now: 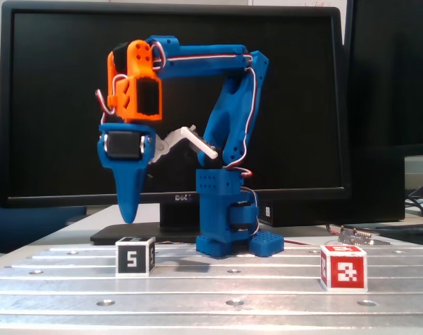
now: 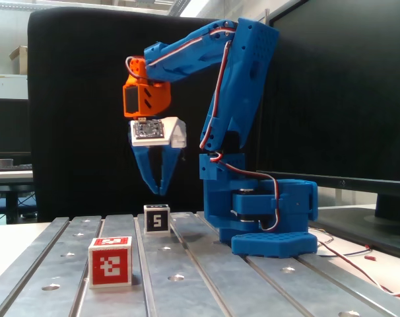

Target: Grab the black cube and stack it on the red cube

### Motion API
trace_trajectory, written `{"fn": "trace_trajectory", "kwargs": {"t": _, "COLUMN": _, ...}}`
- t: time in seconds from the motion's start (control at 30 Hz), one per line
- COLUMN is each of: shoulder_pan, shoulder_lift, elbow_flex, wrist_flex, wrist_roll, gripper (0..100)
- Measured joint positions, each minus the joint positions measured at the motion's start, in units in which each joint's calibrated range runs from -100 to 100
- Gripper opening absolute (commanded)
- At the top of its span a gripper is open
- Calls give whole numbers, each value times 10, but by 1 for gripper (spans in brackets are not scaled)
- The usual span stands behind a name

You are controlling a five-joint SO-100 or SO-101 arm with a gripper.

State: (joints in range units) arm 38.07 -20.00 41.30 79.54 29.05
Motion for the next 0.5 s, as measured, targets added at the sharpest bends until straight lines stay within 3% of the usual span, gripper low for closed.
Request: {"fn": "trace_trajectory", "kwargs": {"t": 0.5, "shoulder_pan": -3, "shoulder_lift": -98, "elbow_flex": 84, "wrist_flex": -9, "wrist_roll": -1, "gripper": 2}}
